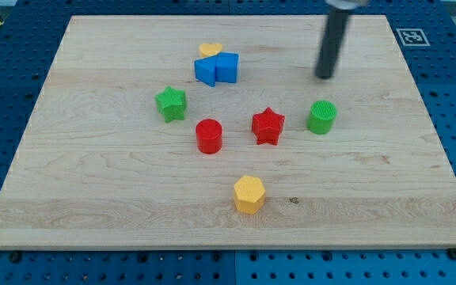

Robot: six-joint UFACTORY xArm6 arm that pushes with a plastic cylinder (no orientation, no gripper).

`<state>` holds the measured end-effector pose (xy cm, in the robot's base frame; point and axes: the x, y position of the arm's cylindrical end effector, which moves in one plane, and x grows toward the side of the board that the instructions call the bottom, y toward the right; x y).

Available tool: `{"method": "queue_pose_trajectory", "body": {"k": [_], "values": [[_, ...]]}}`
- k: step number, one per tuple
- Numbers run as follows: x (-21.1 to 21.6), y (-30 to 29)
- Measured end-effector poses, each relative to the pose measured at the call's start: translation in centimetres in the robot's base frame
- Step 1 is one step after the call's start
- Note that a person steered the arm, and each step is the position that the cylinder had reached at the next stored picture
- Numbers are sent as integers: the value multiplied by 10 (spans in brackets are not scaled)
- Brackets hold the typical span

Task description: Slide the hexagon to the right of the green circle

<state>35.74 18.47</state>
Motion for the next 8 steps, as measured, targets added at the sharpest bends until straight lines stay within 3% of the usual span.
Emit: {"method": "queue_pose_trajectory", "body": {"k": [1, 2, 6, 7, 8], "values": [[86, 45], [159, 39], [173, -241], [210, -260], [207, -251]]}}
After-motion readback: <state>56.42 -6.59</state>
